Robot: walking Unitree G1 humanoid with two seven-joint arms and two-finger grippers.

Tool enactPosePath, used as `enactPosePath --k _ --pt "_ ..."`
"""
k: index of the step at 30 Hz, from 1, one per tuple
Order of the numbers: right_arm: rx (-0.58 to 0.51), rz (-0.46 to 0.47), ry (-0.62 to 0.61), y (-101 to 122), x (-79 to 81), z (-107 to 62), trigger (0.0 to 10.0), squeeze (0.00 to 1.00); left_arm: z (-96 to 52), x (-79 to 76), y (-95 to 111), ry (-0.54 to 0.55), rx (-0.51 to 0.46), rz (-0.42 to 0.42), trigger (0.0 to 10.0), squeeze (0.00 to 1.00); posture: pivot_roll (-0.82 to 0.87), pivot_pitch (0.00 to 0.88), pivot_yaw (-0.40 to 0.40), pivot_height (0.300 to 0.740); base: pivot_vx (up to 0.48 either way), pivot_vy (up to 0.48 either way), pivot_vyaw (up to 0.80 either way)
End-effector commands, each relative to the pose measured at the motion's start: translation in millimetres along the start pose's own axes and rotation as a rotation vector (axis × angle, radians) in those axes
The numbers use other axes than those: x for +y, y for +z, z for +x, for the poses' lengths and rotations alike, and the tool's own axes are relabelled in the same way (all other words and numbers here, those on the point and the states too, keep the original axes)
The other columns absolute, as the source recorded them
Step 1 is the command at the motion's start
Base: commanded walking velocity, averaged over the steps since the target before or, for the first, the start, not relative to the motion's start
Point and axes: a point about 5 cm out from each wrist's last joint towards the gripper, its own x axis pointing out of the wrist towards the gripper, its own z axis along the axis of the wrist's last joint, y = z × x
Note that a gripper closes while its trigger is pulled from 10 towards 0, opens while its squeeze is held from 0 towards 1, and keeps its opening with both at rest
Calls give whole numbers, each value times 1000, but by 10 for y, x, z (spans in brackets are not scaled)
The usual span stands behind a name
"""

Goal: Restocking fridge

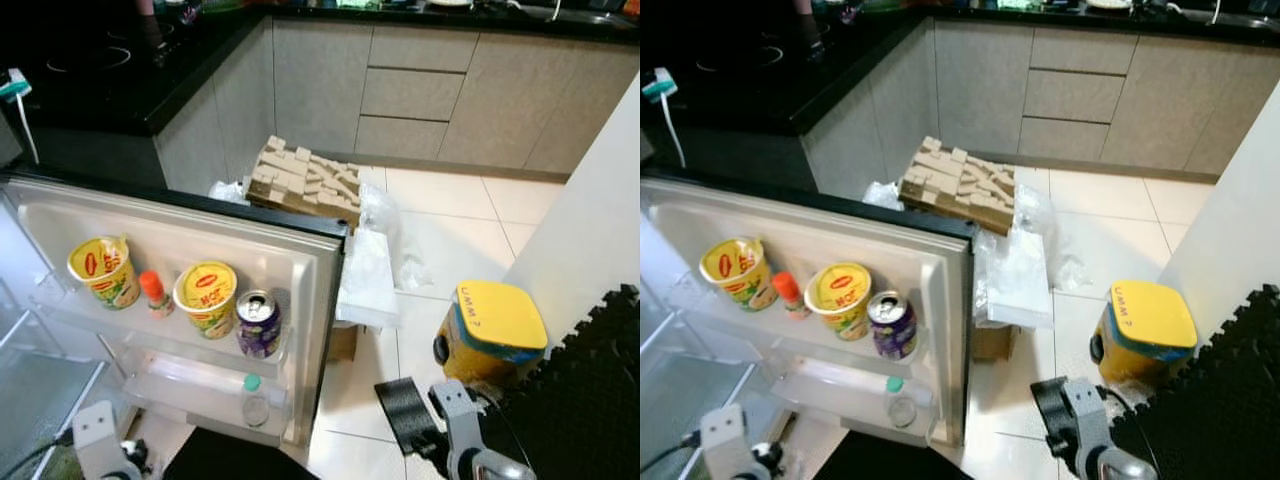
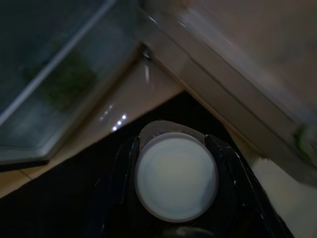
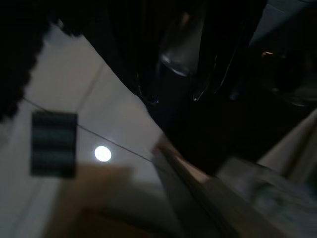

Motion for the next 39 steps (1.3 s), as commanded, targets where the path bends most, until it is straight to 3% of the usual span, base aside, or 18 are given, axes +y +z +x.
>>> enactPosePath --k 1,3,5,12,18,26,34,39 --pt "-66 -18 22 146 -74 -34 10000 0 38 47 205 4 -83 -4 10000 0 -54 0 -10 740 0 0 0" --pt "-96 -36 70 228 -84 -47 10000 0 51 64 287 -1 -116 -8 10000 0 -54 0 -9 740 0 0 0" --pt "-159 -149 250 449 -94 -127 10000 0 76 135 606 -43 -239 -31 10000 0 -53 0 -8 740 0 0 0" --pt "-188 -236 359 580 -71 -179 10000 0 82 141 877 -111 -335 -7 10000 0 -51 0 -7 740 0 0 0" --pt "-242 -342 552 764 103 -224 10000 0 54 105 1322 -250 -470 63 10000 0 -46 0 2 740 0 0 0" --pt "-277 -395 740 873 350 -304 10000 0 -15 147 1581 -327 -524 168 10000 0 -44 0 7 740 0 0 0" --pt "-280 -430 845 1011 440 -475 10000 0 -97 156 1730 -417 -549 243 10000 0 -35 0 6 740 0 0 0" --pt "-261 -439 864 1028 472 -541 10000 0 -159 191 1720 -487 -515 309 10000 0 -35 0 7 740 0 0 0"
